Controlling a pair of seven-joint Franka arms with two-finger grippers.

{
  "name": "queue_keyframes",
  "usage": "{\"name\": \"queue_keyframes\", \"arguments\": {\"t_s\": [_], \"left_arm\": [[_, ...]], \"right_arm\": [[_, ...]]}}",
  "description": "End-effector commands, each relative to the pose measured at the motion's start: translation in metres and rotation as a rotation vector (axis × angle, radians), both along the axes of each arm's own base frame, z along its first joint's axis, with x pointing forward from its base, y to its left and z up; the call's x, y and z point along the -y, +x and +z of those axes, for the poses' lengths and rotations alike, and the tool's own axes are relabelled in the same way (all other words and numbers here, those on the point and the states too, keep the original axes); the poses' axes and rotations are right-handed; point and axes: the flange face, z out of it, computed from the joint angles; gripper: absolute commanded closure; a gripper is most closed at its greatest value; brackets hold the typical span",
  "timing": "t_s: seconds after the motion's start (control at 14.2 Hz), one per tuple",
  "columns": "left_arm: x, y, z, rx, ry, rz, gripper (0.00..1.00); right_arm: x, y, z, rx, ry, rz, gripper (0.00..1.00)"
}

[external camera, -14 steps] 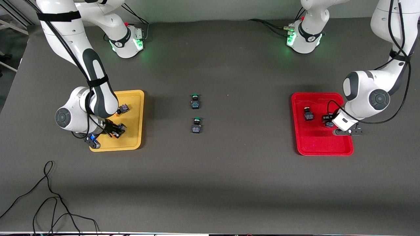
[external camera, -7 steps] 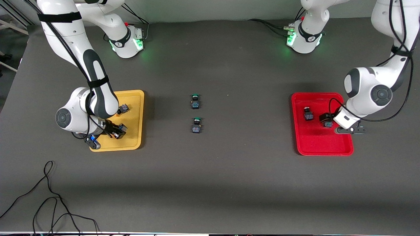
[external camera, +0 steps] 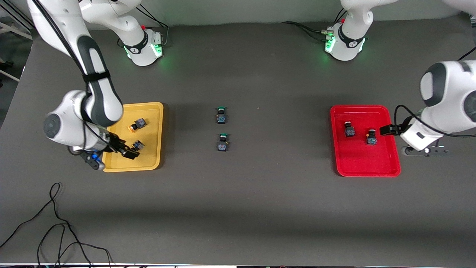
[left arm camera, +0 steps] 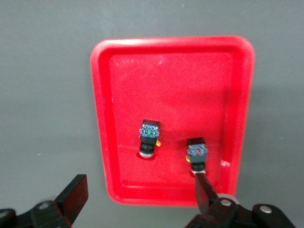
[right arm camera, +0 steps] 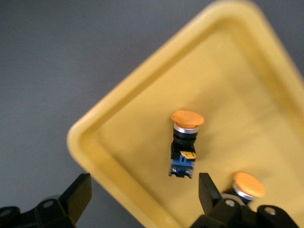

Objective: Place red and yellow buttons in trays

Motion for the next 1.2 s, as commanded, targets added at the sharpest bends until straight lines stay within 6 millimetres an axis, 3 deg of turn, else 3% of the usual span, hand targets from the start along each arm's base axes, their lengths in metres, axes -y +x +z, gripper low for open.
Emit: {"name": "queue_keyframes", "arguments": {"t_s": [0.0, 0.28, 0.42, 0.56, 0.7, 0.84, 0.98, 1.13], "left_arm": [[0.005, 0.018, 0.051, 0.001, 0.004, 0.021, 0.00], [0.019, 0.019, 0.115, 0.015, -0.001, 0.014, 0.00], [0.025, 0.016, 0.140, 0.015, -0.002, 0.024, 0.00], [0.027, 0.010, 0.161, 0.021, 0.001, 0.023, 0.00], [0.031, 0.000, 0.173, 0.027, 0.009, 0.033, 0.00], [0.034, -0.006, 0.174, 0.009, 0.012, 0.035, 0.00], [0.038, -0.017, 0.175, 0.005, 0.022, 0.049, 0.00], [0.055, -0.038, 0.173, 0.010, 0.028, 0.038, 0.00]], "right_arm": [[0.010, -0.010, 0.088, 0.061, -0.009, 0.118, 0.00], [-0.019, -0.028, 0.208, 0.141, -0.082, 0.280, 0.00], [-0.031, -0.043, 0.251, 0.173, -0.089, 0.386, 0.00], [-0.026, -0.054, 0.277, 0.186, -0.090, 0.476, 0.00], [-0.014, -0.061, 0.291, 0.203, -0.093, 0.581, 0.00], [0.003, -0.060, 0.289, 0.197, -0.089, 0.654, 0.00], [0.003, -0.060, 0.294, 0.178, -0.087, 0.658, 0.00], [0.003, -0.059, 0.305, 0.142, -0.112, 0.669, 0.00]]}}
